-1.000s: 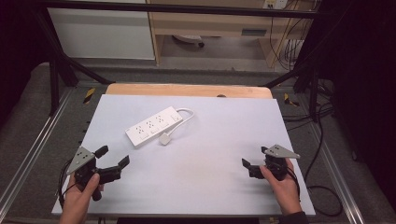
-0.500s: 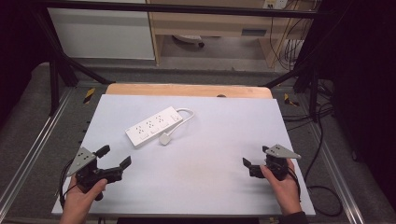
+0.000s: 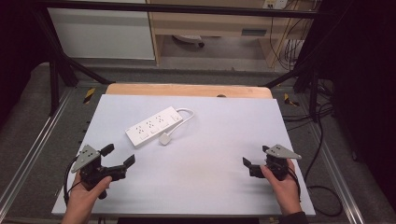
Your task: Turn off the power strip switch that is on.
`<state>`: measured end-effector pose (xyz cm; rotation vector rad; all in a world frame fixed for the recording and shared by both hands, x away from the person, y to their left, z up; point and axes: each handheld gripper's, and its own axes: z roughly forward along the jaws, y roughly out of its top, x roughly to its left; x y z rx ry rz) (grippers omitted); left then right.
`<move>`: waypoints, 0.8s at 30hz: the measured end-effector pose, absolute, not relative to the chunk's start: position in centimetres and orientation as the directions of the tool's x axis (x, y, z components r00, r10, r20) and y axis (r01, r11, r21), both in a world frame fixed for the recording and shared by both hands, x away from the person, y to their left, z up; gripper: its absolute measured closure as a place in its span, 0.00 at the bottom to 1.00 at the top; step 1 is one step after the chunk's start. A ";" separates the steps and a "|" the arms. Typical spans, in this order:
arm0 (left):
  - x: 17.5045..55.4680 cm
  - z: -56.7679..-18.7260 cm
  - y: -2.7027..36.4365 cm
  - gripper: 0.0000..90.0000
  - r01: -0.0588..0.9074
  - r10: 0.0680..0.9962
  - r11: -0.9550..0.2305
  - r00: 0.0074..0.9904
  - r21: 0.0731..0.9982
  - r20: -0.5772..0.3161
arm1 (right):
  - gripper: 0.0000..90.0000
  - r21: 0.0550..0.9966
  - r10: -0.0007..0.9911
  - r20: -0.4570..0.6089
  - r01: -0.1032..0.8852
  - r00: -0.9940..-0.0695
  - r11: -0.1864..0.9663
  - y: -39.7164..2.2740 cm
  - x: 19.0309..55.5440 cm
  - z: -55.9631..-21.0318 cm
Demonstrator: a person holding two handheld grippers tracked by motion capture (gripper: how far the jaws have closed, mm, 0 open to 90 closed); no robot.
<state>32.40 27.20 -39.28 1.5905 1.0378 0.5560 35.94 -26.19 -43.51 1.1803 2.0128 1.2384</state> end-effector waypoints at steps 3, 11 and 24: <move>33.1 -38.8 27.0 0.05 0.329 0.846 -0.013 0.506 0.944 -0.165 | 0.06 0.886 0.863 0.032 0.414 -0.503 0.209 -26.2 35.9 -43.5; 35.3 -37.4 25.6 0.05 0.329 0.842 -0.040 0.519 0.943 -0.145 | 0.06 0.887 0.858 0.031 0.409 -0.513 0.213 -26.1 35.9 -43.5; 37.7 -36.9 22.4 0.06 0.330 0.819 -0.057 0.555 0.942 -0.145 | 0.05 0.883 0.855 0.030 0.414 -0.518 0.220 -26.0 35.8 -43.5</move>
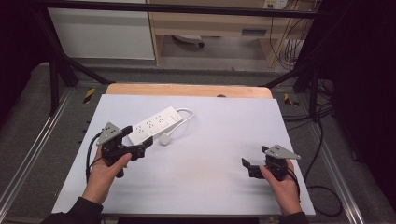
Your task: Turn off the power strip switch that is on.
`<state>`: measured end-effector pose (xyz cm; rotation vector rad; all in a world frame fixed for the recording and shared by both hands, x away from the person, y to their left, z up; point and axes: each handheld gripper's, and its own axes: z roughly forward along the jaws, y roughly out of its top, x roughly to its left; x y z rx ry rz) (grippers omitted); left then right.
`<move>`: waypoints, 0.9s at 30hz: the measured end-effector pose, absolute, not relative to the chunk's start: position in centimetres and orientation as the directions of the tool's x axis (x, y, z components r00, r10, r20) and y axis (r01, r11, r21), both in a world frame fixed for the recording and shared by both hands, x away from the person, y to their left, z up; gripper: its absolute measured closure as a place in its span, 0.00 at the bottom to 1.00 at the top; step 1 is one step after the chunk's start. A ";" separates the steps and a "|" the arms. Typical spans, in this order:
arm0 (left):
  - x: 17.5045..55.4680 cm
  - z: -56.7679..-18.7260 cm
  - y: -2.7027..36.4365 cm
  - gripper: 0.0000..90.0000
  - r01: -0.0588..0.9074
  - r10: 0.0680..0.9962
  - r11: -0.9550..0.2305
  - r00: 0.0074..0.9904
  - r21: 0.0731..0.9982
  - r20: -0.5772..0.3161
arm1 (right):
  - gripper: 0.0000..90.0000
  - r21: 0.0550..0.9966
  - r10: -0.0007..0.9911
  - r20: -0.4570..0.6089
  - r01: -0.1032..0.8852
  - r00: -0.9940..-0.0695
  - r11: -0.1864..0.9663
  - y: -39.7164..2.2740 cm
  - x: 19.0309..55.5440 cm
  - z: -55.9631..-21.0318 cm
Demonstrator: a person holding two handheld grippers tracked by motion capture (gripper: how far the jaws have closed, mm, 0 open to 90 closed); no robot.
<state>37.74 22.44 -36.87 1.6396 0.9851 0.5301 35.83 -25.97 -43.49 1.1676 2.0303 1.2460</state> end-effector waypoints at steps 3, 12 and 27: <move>38.3 -36.8 22.2 0.06 0.333 0.822 -0.058 0.550 0.941 -0.144 | 0.05 0.884 0.855 0.031 0.414 -0.519 0.219 -26.0 35.9 -43.5; 39.7 -36.6 22.0 0.06 0.334 0.832 -0.058 0.537 0.941 -0.139 | 0.05 0.884 0.851 0.029 0.410 -0.524 0.223 -25.9 35.8 -43.5; 41.0 -36.4 22.9 0.06 0.348 0.853 -0.069 0.507 0.935 -0.126 | 0.05 0.886 0.853 0.024 0.407 -0.522 0.224 -25.9 35.8 -43.4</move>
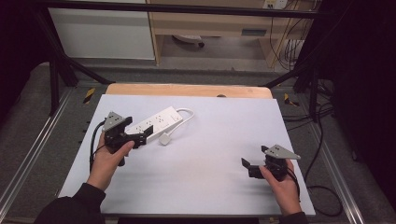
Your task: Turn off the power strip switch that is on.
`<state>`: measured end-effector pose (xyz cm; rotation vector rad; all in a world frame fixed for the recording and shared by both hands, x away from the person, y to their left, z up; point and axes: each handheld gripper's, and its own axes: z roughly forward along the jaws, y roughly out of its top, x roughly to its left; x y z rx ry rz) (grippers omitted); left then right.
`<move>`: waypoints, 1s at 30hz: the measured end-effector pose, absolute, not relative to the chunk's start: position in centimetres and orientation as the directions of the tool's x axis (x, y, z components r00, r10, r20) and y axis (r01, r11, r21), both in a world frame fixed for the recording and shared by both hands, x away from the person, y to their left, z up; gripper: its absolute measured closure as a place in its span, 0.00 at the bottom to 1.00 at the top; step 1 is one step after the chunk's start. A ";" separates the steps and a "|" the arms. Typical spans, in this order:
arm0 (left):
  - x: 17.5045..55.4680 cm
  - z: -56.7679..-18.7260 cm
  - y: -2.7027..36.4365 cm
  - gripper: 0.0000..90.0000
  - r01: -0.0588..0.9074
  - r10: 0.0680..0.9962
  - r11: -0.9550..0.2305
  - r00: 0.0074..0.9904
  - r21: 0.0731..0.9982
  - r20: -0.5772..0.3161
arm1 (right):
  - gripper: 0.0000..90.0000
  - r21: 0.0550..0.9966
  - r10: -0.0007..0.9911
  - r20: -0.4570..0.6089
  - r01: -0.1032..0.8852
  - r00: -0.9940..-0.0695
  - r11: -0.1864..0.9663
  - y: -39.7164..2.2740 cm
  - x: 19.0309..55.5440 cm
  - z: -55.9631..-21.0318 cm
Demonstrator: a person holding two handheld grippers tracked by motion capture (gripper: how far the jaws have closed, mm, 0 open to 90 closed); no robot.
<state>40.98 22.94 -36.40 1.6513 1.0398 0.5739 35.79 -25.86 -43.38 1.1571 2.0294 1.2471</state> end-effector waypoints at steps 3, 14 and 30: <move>41.3 -36.3 23.2 0.06 0.347 0.855 -0.057 0.501 0.936 -0.133 | 0.05 0.885 0.853 0.026 0.408 -0.522 0.223 -25.9 35.8 -43.4; 42.2 -36.5 23.8 0.06 0.357 0.866 -0.049 0.480 0.933 -0.138 | 0.05 0.886 0.853 0.025 0.406 -0.521 0.222 -25.9 35.8 -43.4; 44.6 -36.9 23.7 0.07 0.398 0.876 -0.039 0.454 0.917 -0.159 | 0.05 0.886 0.853 0.028 0.408 -0.522 0.221 -25.8 35.8 -43.4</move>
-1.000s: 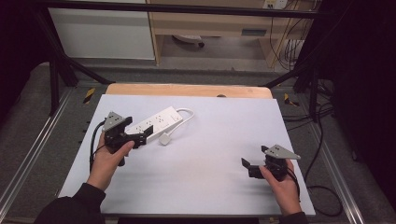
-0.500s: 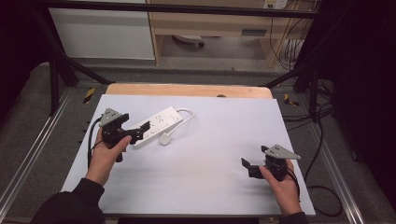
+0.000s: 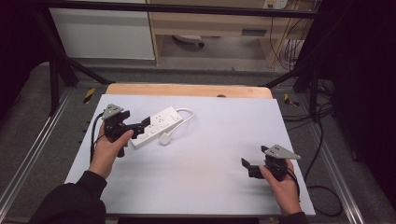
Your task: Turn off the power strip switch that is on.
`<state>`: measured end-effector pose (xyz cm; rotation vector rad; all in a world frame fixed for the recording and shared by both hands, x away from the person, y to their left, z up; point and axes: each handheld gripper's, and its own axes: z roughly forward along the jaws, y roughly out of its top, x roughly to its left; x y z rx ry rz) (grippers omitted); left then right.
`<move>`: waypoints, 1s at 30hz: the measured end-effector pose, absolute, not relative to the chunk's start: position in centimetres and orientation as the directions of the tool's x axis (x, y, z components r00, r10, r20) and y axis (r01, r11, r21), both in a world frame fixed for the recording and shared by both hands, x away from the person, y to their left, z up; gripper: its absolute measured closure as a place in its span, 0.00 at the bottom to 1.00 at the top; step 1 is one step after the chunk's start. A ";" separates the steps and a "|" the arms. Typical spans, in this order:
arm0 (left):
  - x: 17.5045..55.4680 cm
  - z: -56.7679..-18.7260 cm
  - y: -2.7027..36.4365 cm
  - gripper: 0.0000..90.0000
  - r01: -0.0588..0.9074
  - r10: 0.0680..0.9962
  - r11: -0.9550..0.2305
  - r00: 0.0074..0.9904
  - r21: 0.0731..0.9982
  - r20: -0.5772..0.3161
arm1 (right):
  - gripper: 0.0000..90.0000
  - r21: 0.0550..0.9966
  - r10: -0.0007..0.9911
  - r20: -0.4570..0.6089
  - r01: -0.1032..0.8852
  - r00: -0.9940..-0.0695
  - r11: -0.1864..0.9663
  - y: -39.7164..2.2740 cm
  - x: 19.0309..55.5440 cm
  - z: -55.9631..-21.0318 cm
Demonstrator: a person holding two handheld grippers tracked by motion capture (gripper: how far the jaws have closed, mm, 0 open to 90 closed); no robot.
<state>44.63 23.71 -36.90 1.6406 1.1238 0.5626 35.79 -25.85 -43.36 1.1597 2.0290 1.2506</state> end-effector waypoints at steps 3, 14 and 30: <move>45.2 -37.0 23.4 0.07 0.404 0.879 -0.057 0.454 0.913 -0.146 | 0.05 0.886 0.853 0.031 0.409 -0.521 0.217 -25.8 35.8 -43.4; 47.0 -37.2 22.9 0.08 0.408 0.891 -0.085 0.440 0.909 -0.114 | 0.05 0.886 0.852 0.032 0.410 -0.523 0.218 -25.8 35.9 -43.4; 49.0 -38.3 22.6 0.11 0.441 0.898 -0.120 0.431 0.889 -0.092 | 0.05 0.886 0.852 0.035 0.411 -0.522 0.215 -25.9 35.8 -43.4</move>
